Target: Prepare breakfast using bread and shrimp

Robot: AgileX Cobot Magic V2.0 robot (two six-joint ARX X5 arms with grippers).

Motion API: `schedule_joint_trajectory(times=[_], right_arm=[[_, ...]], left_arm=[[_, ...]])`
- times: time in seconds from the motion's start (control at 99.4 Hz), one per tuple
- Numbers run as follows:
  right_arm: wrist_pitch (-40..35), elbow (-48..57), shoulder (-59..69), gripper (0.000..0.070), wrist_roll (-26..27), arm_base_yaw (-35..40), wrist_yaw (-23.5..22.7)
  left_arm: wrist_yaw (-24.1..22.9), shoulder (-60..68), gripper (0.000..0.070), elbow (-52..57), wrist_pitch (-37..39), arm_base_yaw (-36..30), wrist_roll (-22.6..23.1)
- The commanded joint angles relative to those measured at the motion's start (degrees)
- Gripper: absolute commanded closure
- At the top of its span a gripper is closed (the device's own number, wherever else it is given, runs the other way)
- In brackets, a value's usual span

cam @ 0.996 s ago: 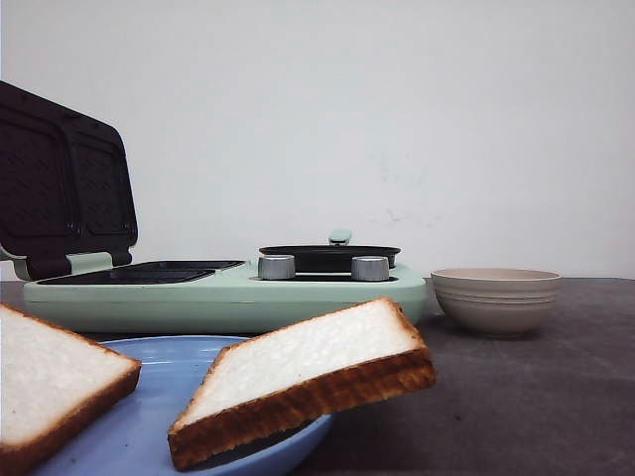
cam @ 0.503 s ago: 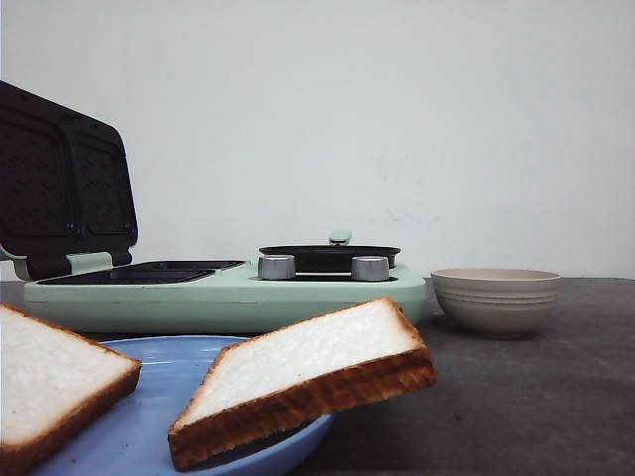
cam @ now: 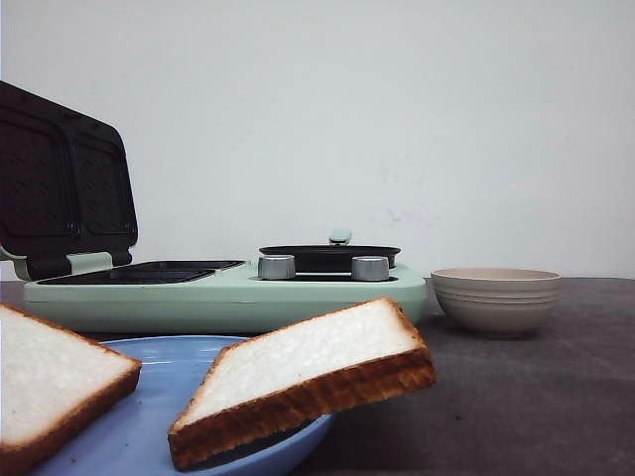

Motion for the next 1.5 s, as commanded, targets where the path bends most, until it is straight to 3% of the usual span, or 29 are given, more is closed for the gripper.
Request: schedule_joint_trajectory(times=[0.0,0.211,0.574,0.704,0.986,1.147,1.248,1.348,1.489], right_arm=[[0.39,-0.22,0.0,0.07,4.17,0.11,0.0],[-0.33,0.68,0.02,0.0699,11.06,0.11,-0.55],[-10.27,13.99,7.76,0.07,19.3,0.11,-4.15],[-14.25,19.17,17.27,0.07,21.66,0.11,-8.28],[-13.97,24.94,37.11,0.07,21.92,0.11,-25.55],[-11.89,24.96,40.98,0.07,21.75,0.11,-28.68],[-12.22,24.96,41.31,0.07,21.75,0.13,-28.76],[-12.39,24.96,41.22,0.07,21.75,0.13,-28.79],[-12.33,24.96,41.24,0.07,21.53,0.13,-28.79]], left_arm=[[0.04,-0.07,0.07,-0.92,-0.11,-0.11,-1.81],[0.07,-0.07,0.0699,-0.57,-0.2,-0.11,-14.91],[7.21,5.35,0.0696,8.68,-5.68,-0.11,-26.73],[9.2,12.5,0.0696,13.97,-7.98,-0.11,-27.08],[16.28,28.76,0.0696,22.6,-15.1,-0.11,-26.75],[21.05,32.17,0.0696,23.1,-16.13,-0.11,-26.93],[21.18,32.57,0.0693,23.1,-18.64,-0.11,-26.86],[20.98,32.57,0.06,23.08,-21.59,-0.11,-26.88],[21.05,32.57,0.0385,23.08,-25.73,-0.11,-26.88]])
